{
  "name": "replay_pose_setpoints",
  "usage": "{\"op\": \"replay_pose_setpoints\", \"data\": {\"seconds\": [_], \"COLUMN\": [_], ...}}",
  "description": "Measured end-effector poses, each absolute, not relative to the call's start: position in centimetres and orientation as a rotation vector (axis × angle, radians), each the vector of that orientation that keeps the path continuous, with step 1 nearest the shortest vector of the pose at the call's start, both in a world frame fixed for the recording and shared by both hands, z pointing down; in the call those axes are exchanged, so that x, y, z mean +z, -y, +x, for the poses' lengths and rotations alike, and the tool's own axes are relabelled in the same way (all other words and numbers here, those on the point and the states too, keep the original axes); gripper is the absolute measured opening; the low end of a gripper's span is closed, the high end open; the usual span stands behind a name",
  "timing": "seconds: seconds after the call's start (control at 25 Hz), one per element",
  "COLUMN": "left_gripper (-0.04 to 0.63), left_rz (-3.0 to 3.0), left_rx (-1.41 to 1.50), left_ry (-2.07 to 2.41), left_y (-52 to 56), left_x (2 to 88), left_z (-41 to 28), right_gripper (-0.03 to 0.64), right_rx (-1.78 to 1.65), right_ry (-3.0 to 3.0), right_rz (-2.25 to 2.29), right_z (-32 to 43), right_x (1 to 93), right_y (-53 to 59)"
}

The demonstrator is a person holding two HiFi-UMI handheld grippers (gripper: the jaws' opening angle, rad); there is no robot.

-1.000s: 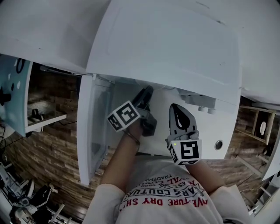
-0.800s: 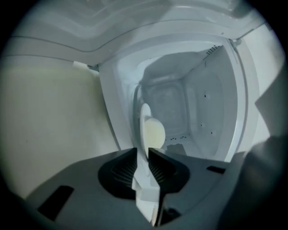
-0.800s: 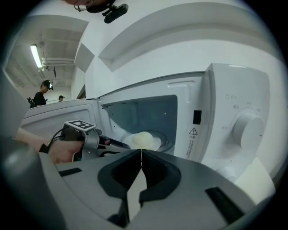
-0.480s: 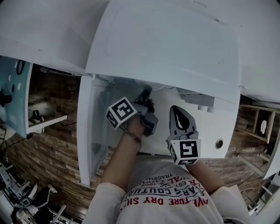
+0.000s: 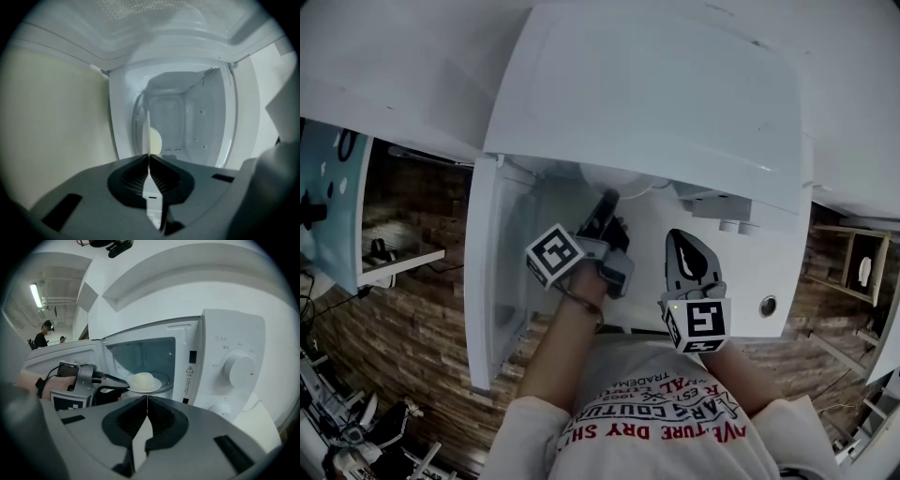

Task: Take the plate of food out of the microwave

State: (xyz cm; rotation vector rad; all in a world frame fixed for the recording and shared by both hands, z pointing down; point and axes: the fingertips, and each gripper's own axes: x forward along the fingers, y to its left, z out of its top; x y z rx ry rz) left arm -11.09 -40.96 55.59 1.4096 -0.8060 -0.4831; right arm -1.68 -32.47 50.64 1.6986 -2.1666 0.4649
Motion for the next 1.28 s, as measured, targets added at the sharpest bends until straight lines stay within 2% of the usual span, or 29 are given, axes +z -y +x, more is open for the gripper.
{"op": "replay_pose_setpoints", "data": {"seconds": [0.48, 1.28], "left_gripper": [0.014, 0.015], "left_rz": [1.512, 1.586], "left_rx": [-0.6, -0.694], "left_ry": [0.713, 0.702], "left_y": [37.8, 25.3], "left_x": [51.5, 43.6], "left_z": [-11.4, -12.2], "right_gripper": [0.012, 0.012], "right_rx": [0.438, 0.308], "right_ry": [2.181, 2.297], "right_rz": [1.698, 1.753], "right_z": [-1.4, 1.0], "right_x": [49.8, 43.7], "right_y": [30.3, 24.8]}}
